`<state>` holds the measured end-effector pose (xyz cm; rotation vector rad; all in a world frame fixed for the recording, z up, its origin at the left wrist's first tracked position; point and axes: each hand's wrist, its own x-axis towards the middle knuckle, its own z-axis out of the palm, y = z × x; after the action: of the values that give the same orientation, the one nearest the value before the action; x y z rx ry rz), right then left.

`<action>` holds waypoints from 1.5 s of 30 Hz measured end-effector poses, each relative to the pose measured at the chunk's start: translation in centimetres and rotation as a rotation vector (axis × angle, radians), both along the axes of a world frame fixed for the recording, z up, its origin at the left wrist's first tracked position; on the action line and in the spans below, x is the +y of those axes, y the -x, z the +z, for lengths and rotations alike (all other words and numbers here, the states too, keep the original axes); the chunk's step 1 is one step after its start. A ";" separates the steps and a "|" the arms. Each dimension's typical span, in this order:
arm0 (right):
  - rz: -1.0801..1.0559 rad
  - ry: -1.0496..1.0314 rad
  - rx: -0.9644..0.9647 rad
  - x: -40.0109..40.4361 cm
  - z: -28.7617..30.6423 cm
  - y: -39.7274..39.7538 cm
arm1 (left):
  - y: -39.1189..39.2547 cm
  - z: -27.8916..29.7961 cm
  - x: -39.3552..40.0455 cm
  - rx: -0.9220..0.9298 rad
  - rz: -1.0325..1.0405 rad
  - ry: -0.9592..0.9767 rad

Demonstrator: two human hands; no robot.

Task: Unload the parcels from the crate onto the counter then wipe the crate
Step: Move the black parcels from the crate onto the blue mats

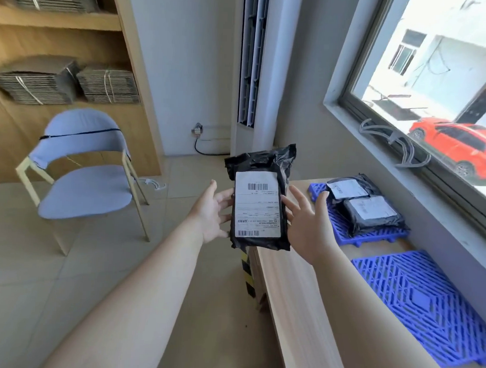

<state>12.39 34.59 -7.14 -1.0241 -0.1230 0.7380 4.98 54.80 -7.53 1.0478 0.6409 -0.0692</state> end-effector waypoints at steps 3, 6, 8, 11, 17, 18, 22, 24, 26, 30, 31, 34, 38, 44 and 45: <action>-0.023 0.011 0.011 2.6 -0.3 -3.7 | -4.4 -0.7 3.4 0.013 -0.045 0.054; -0.023 0.016 0.018 4.8 -0.4 -8.0 | -9.8 -1.5 7.1 0.021 -0.119 0.074; -0.063 0.018 0.042 5.8 -0.6 -11.0 | -13.7 -1.6 8.9 0.032 -0.179 0.078; -0.170 0.037 0.068 6.9 -1.0 -14.7 | -19.5 -1.5 10.2 0.058 -0.278 0.067; -0.484 0.082 0.147 5.4 -3.1 -21.2 | -30.8 -2.9 8.0 0.105 -0.482 0.041; -0.514 0.111 0.142 4.6 -3.3 -22.1 | -32.4 -3.3 7.0 0.113 -0.520 0.044; -0.649 0.242 0.167 0.7 -4.6 -25.5 | -37.8 -4.3 2.1 0.142 -0.652 0.049; -0.701 0.262 0.211 -1.5 -5.1 -26.9 | -39.9 -4.5 -0.1 0.158 -0.694 0.055; -0.746 0.225 0.255 -3.3 -5.5 -28.1 | -42.2 -4.8 -1.8 0.159 -0.753 0.045; -0.758 0.146 0.304 -5.6 -6.1 -30.3 | -46.8 -5.3 -3.8 0.194 -0.838 -0.014; -0.760 0.142 0.320 -5.7 -6.4 -30.8 | -47.9 -5.5 -4.0 0.206 -0.861 -0.018; -0.786 0.163 0.363 -5.8 -7.5 -32.7 | -51.5 -6.8 -4.3 0.238 -0.935 -0.012; -0.862 0.201 0.414 -5.0 -8.9 -35.4 | -55.7 -8.6 -5.3 0.291 -1.034 -0.054; -1.073 0.228 0.480 -5.5 -9.7 -41.0 | -63.9 -9.0 -8.8 0.312 -1.228 -0.153; -1.096 0.229 0.481 -5.8 -9.7 -41.7 | -65.1 -9.2 -9.7 0.325 -1.246 -0.144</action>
<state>54.13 28.84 -16.82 -0.9238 0.8975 -0.0383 70.11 45.11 -16.69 1.4560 0.1897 -1.3100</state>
